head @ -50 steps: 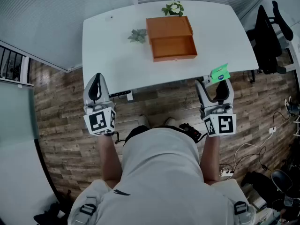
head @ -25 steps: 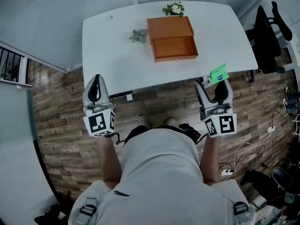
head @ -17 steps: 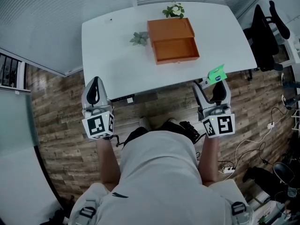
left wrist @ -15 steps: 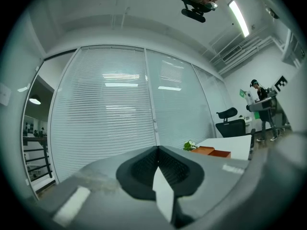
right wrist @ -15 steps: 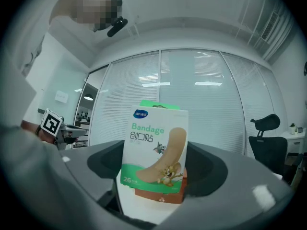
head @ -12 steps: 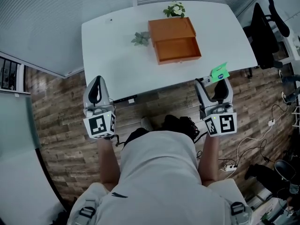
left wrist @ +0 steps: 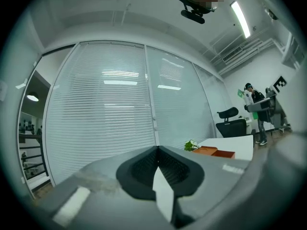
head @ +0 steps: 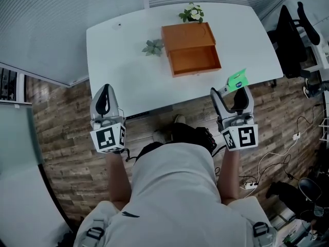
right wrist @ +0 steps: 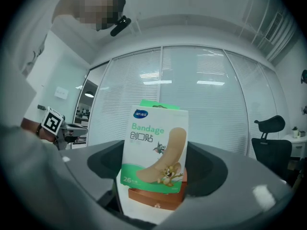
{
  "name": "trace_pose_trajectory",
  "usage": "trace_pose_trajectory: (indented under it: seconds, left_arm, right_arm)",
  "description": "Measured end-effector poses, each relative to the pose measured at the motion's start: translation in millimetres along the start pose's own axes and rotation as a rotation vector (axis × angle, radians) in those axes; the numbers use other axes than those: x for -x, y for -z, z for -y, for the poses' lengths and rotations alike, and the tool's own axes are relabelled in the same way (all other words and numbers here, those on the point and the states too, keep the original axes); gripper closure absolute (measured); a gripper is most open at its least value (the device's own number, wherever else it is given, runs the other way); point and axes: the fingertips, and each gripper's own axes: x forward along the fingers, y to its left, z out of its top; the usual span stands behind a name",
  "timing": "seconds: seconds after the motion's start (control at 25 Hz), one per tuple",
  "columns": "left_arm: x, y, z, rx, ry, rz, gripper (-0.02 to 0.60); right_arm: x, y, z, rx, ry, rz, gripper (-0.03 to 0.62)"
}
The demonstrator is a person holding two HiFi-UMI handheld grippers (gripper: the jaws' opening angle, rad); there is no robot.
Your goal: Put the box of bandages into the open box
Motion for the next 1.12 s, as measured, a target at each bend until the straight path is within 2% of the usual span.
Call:
trace_pose_trajectory:
  seconds: [0.48, 0.88, 1.12]
  left_arm:
    - [-57.3, -8.1, 20.8, -0.008, -0.073, 0.002, 0.575]
    - [-61.8, -13.1, 12.5, -0.028, -0.161, -0.009, 0.575]
    - [-67.4, -10.1, 2.2, -0.038, -0.177, -0.019, 0.575]
  right_arm:
    - [-51.6, 4.7, 51.7, 0.001, -0.088, -0.004, 0.215]
    - [-73.8, 7.1, 72.5, 0.011, -0.145, 0.008, 0.215]
    - [-86.4, 14.2, 79.7, 0.026, -0.133, -0.003, 0.217]
